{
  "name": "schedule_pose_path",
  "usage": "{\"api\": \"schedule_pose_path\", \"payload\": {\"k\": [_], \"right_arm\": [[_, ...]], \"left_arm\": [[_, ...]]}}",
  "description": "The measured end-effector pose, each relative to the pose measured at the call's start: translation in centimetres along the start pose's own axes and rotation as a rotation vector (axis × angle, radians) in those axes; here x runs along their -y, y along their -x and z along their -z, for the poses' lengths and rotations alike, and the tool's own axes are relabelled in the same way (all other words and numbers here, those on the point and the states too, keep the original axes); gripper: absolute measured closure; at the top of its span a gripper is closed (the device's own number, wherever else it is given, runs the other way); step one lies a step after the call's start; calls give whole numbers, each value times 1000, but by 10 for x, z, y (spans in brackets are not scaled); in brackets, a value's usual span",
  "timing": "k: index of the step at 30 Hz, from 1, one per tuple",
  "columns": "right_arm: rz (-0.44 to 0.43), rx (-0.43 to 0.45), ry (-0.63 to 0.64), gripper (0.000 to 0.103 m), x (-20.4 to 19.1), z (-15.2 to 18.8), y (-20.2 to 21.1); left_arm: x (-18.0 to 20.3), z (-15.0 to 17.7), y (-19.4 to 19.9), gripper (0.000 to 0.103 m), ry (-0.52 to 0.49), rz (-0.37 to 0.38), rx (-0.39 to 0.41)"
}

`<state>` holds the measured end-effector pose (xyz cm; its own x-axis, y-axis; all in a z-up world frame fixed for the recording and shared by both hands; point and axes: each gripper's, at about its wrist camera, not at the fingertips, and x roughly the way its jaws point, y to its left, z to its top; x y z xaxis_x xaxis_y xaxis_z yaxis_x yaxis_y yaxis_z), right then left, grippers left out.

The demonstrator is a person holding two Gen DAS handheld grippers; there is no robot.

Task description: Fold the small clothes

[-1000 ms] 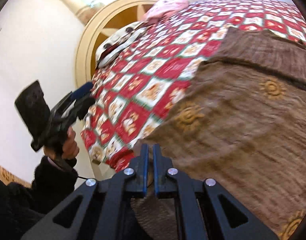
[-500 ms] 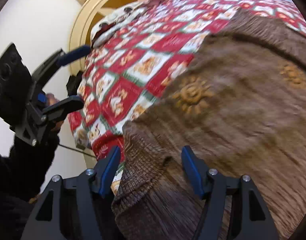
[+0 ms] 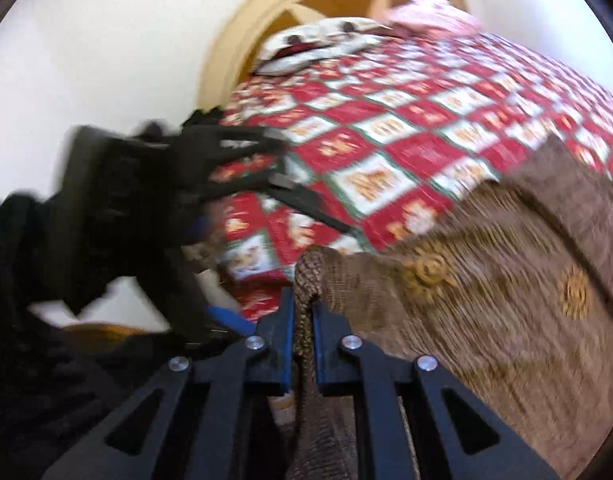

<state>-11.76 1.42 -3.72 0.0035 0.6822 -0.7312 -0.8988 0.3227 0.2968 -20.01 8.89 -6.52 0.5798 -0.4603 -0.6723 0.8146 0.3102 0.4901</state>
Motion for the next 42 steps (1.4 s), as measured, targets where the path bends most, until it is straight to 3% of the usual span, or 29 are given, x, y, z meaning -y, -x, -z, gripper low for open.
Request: {"api": "schedule_pose_path", "payload": {"k": [3,4,5,7,10,14,17,21,22,25,26,29,33,42], "right_arm": [[-31,-1,20,92,-4,-5,1],[-36,1,15,92,-1,-6,0],[-33,6,9,92,3,-8,-1],[-36,23,-20,92,10,-7,0],[-61,65,-92,92,26,-7,7],[-16,113,-195,87,52,-5,16],[4,207,-355,81,88,-1,40],[29,452,-624,79,149,34,116],[72,482,-657,76,156,44,133],[261,533,-738,47,159,85,182],[312,546,-759,45,154,102,198],[391,541,-780,45,136,133,222],[453,506,-778,45,106,174,240],[492,285,-701,45,95,196,201]], "left_arm": [[-4,-7,-10,20,10,28,10],[-6,-10,-12,25,32,40,21],[-10,-12,-15,33,69,61,28],[-19,-13,-25,76,173,142,9],[-37,-7,-43,94,376,220,-24],[-54,-6,-52,96,546,206,-6],[-76,-5,-58,97,716,211,4],[-103,4,-73,98,920,210,11],[-104,5,-78,98,939,203,-5],[-105,8,-96,98,973,209,-48],[-111,11,-104,99,995,208,-61],[-123,25,-120,99,1098,194,-66],[-125,36,-127,99,1164,174,-66],[-121,28,-126,99,1135,107,-98]]}}
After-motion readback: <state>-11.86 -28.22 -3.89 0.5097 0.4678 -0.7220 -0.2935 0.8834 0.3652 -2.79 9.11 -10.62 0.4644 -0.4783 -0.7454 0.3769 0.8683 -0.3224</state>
